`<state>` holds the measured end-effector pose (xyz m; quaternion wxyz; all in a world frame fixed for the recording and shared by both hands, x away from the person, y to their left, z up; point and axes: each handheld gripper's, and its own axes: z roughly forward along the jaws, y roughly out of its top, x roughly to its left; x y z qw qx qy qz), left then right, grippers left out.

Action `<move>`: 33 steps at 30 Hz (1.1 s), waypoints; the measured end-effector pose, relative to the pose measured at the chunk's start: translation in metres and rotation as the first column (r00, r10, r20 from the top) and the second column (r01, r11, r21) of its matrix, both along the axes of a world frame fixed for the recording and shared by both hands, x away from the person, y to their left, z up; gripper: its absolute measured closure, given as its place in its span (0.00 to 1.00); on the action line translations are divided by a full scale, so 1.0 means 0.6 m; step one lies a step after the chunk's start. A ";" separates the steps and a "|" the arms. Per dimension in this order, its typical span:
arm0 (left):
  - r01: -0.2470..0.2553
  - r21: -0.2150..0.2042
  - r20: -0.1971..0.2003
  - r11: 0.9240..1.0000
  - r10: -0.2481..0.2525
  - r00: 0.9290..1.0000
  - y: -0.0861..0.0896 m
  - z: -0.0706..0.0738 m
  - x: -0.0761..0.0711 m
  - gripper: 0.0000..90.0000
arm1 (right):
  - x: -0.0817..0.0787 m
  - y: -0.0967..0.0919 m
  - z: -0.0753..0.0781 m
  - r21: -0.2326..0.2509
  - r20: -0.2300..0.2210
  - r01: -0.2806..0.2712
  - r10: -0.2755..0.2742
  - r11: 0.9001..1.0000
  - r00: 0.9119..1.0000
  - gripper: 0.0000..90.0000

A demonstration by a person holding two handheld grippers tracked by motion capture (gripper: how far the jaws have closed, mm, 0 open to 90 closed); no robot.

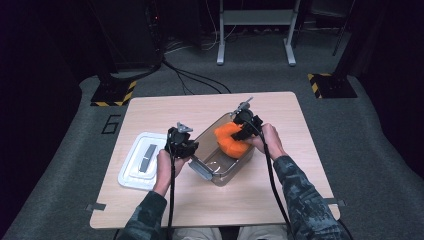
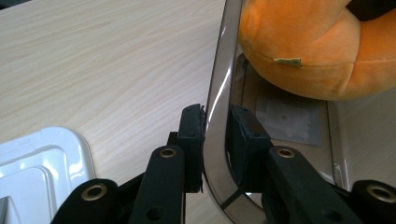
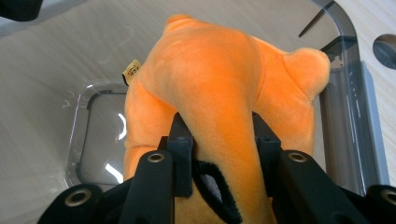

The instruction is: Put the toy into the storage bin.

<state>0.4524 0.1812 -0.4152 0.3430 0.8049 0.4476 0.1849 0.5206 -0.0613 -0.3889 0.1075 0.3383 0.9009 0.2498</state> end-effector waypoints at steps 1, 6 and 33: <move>0.000 0.002 0.000 1.000 0.000 1.000 0.000 0.000 0.000 0.84 | 0.002 0.002 0.000 -0.009 -0.007 -0.001 0.001 1.000 1.000 0.75; 0.003 0.002 0.000 1.000 -0.003 1.000 0.000 0.000 0.000 0.84 | 0.007 0.011 -0.004 -0.041 -0.042 0.005 -0.007 0.999 0.999 0.75; 0.004 0.008 0.000 1.000 -0.004 1.000 -0.001 0.001 0.001 0.84 | 0.031 0.037 -0.035 -0.119 -0.149 0.007 -0.025 0.993 0.988 0.68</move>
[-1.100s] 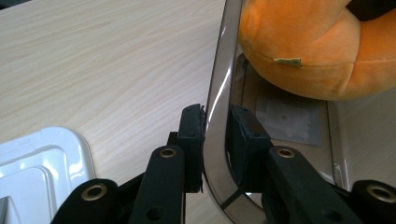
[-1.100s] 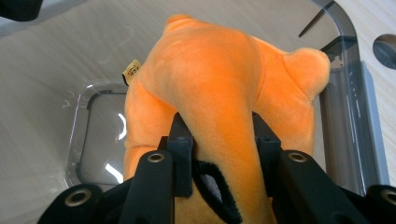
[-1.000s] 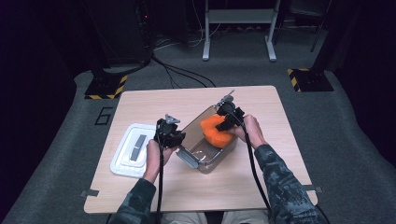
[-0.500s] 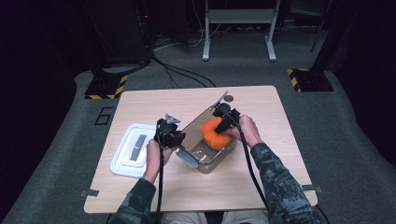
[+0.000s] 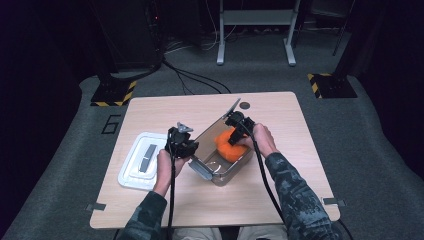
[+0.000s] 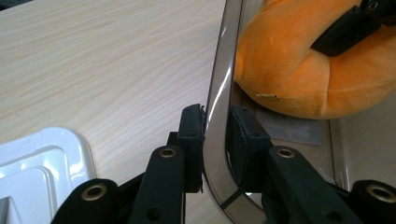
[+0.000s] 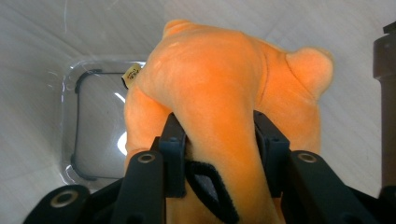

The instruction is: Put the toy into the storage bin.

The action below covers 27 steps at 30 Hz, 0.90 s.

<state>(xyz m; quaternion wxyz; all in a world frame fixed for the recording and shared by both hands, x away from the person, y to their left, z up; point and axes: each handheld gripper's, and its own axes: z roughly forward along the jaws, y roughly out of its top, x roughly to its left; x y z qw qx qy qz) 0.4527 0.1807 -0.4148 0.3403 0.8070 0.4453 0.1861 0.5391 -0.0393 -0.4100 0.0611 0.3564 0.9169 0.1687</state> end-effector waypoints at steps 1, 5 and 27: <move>0.002 0.003 -0.001 1.000 -0.002 1.000 0.000 0.000 0.000 0.84 | 0.000 0.000 0.000 0.003 -0.001 0.000 0.000 1.000 1.000 0.66; 0.000 0.012 -0.003 1.000 0.000 1.000 -0.001 0.001 0.000 0.84 | -0.002 0.000 0.004 0.015 0.003 -0.008 0.008 1.000 1.000 0.56; -0.045 0.002 -0.035 0.999 0.045 0.998 -0.005 0.002 0.009 0.52 | -0.073 -0.076 0.093 0.194 0.216 -0.010 -0.033 0.981 0.976 0.03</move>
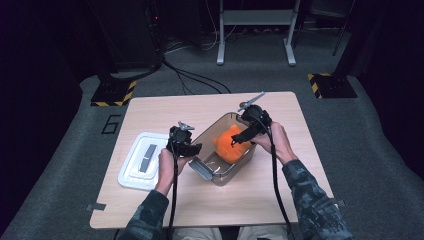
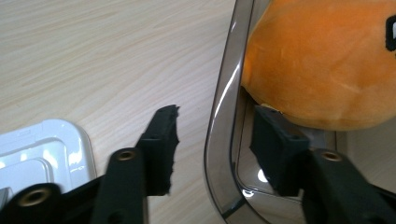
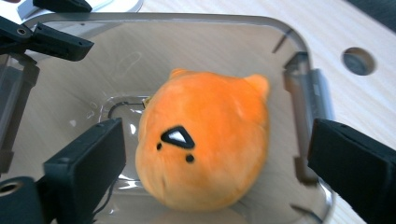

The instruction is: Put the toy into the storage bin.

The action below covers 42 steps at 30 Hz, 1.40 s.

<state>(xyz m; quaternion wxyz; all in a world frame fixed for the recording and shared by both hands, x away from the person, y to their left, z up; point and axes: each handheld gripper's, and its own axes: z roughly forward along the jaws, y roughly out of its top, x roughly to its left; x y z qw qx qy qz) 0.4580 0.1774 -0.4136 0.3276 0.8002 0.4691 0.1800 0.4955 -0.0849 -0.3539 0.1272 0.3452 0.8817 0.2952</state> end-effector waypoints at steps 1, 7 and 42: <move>-0.002 -0.010 0.003 1.000 0.002 1.000 0.002 0.001 0.000 0.48 | -0.005 -0.006 0.002 0.004 0.009 0.004 -0.004 1.000 1.000 0.01; -0.007 -0.049 0.004 0.999 0.007 1.000 0.019 0.009 -0.002 0.29 | -0.039 -0.049 0.009 0.039 0.073 0.043 -0.046 0.998 0.996 0.00; -0.174 -0.096 -0.011 0.980 0.174 0.985 0.159 -0.001 -0.015 0.00 | -0.152 -0.219 -0.287 0.089 0.054 0.382 -0.387 0.920 0.920 0.00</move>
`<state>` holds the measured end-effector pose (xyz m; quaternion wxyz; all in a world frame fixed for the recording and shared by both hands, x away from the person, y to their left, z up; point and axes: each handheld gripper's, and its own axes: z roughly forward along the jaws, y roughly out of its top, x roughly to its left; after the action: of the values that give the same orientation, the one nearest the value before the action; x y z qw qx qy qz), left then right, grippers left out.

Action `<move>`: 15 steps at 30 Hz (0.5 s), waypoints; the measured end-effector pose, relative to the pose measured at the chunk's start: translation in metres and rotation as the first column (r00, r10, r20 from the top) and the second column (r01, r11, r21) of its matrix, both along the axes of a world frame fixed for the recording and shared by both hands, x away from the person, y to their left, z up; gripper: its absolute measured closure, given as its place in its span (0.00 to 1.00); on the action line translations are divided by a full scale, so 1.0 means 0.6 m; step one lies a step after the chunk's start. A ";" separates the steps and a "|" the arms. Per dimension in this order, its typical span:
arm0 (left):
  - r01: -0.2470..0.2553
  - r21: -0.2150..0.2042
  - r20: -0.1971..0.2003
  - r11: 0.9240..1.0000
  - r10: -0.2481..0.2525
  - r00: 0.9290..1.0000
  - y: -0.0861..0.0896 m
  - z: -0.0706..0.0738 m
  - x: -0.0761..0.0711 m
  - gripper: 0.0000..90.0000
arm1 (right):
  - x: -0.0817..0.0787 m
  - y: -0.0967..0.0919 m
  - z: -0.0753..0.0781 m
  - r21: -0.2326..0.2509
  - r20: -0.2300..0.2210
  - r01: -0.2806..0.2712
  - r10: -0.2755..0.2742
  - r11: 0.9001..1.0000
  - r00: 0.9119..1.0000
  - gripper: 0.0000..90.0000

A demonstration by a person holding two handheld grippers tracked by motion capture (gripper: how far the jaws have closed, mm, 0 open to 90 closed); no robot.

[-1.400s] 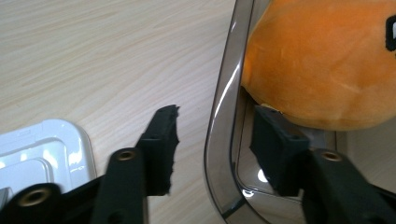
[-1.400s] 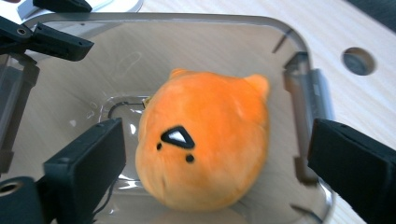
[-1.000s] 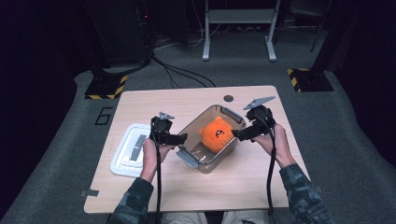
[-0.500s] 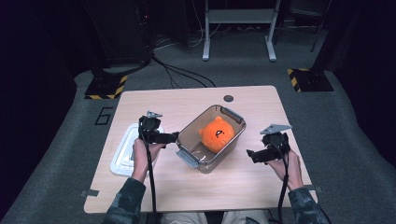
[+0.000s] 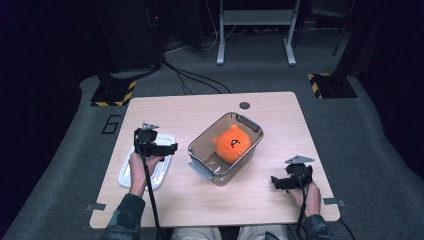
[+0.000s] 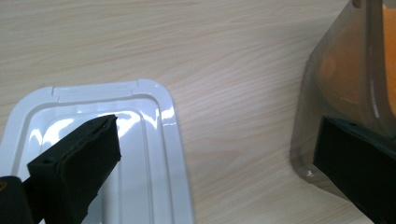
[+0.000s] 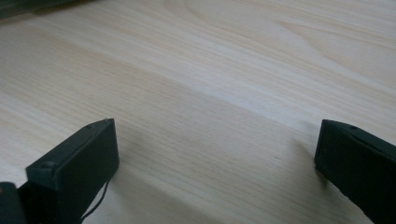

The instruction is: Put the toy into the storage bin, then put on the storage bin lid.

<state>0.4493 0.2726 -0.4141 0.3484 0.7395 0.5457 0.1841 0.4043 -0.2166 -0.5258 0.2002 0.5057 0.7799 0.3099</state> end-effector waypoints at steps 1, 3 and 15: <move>-0.007 0.001 0.000 1.000 0.007 1.000 0.004 -0.002 -0.001 0.00 | -0.001 -0.002 -0.001 0.003 0.004 0.003 -0.003 1.000 1.000 0.00; -0.015 -0.001 -0.003 1.000 0.015 1.000 0.013 -0.006 -0.001 0.00 | -0.001 -0.002 -0.003 0.008 0.018 0.007 -0.007 1.000 1.000 0.00; -0.037 0.003 -0.030 0.999 0.037 0.999 0.045 -0.032 0.003 0.00 | -0.007 -0.006 -0.006 0.012 0.040 0.018 -0.018 1.000 0.999 0.00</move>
<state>0.4508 0.2993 -0.4332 0.3359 0.7325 0.5640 0.1802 0.4000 -0.2200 -0.5294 0.2156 0.5077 0.7692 0.3228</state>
